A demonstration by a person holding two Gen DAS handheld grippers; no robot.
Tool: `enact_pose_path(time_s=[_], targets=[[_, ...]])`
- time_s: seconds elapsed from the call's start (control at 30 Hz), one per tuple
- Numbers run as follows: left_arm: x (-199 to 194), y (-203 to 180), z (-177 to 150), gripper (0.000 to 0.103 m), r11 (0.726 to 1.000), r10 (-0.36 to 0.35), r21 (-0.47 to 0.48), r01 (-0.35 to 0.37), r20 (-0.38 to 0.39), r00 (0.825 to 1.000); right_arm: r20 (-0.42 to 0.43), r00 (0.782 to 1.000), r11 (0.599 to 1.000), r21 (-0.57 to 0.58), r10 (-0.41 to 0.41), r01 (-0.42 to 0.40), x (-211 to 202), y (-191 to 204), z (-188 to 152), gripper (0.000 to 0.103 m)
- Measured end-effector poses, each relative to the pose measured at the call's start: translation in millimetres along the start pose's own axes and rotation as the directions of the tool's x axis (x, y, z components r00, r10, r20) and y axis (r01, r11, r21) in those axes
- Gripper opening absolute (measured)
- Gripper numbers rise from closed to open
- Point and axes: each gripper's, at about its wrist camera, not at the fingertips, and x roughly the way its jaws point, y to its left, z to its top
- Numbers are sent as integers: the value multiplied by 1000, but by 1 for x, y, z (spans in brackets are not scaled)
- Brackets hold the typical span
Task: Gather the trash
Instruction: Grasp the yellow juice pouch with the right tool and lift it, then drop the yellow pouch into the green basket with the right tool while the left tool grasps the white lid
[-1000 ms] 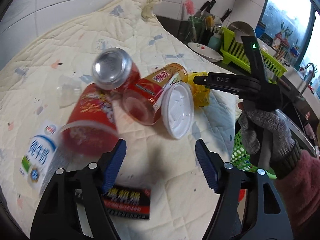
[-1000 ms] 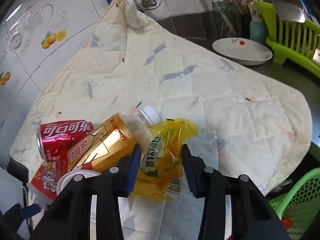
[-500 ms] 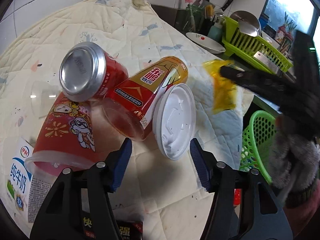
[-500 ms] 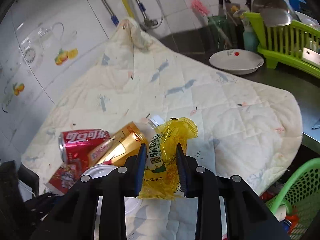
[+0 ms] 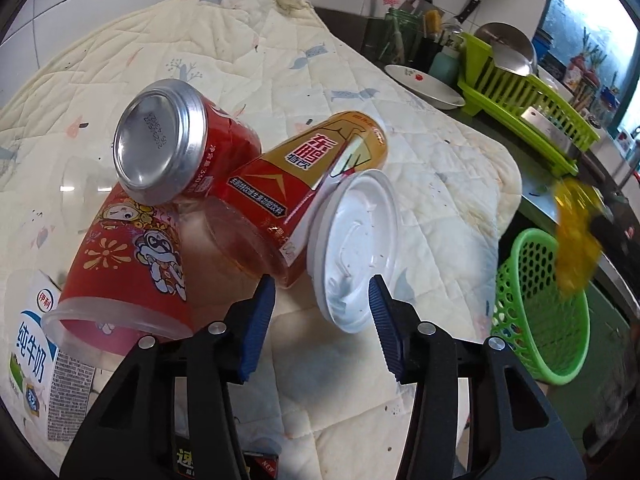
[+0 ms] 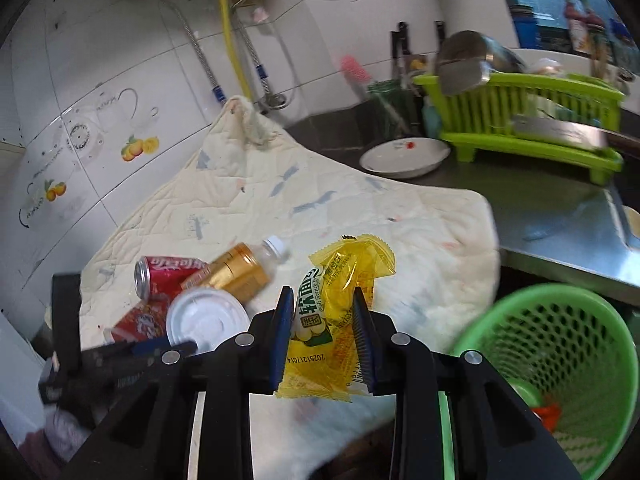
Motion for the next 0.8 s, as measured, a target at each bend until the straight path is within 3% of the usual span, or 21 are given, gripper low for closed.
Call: enact_pose_path(time_s=[0.27,0.5,0.57,0.8], targets=[[10,5,-4,43,998,11,-61,-11,-5,1000,-9,996,996,23,-85,85,-38,-42,-33,28],[13,11,-3,24,997,6,-77,-7,-7,1000,-5,989,988,38,-150,150,-60,-63,-49,28],[10,11,-4,13,997,0,-79,0,-8,1000,-6,987,986,49,-159,159,-65,-69,-52,28],[-11,5,-11,10,998,-4,-69,5,25,1000,-14,979,977,71,-203,203,-76,-92,-61,28]])
